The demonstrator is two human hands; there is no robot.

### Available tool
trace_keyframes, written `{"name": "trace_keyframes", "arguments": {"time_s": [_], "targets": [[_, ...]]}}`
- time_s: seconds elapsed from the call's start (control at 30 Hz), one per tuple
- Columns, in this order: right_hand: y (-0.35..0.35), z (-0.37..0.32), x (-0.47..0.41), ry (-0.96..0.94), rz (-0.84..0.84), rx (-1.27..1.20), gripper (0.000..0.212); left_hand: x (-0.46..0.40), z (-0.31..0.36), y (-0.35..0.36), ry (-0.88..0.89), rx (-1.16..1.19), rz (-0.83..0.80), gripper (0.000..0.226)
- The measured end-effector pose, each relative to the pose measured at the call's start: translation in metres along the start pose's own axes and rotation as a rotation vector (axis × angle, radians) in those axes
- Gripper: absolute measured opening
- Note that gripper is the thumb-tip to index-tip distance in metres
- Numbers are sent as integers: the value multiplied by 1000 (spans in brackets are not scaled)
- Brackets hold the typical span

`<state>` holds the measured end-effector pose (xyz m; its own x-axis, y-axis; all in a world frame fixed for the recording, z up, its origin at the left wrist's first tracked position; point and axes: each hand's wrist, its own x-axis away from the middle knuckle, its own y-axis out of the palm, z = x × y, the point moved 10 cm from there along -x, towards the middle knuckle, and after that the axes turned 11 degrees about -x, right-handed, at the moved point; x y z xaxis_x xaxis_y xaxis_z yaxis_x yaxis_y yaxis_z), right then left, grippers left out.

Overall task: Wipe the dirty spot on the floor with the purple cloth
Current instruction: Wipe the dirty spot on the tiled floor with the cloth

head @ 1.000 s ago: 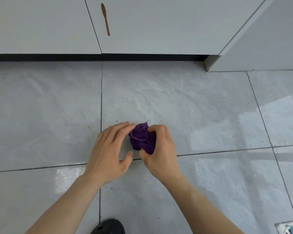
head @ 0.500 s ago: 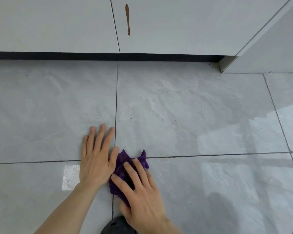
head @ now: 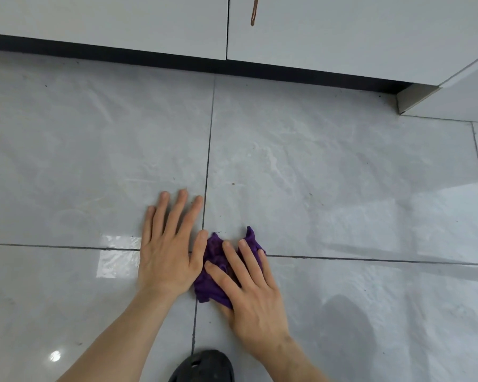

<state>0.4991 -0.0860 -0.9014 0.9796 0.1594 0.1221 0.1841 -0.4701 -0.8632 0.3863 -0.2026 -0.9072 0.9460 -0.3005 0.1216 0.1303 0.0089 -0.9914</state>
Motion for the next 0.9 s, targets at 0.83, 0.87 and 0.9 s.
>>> {"name": "trace_keyframes", "arguments": {"time_s": [0.83, 0.87, 0.9], "targets": [[-89, 94, -161, 243, 301, -188, 43, 0, 1, 1, 4, 8, -32, 65], [-88, 92, -160, 229, 304, -221, 42, -1, 1, 1, 3, 9, -32, 65], [-87, 89, -160, 206, 292, -244, 40, -1, 1, 1, 2, 10, -33, 65]]}}
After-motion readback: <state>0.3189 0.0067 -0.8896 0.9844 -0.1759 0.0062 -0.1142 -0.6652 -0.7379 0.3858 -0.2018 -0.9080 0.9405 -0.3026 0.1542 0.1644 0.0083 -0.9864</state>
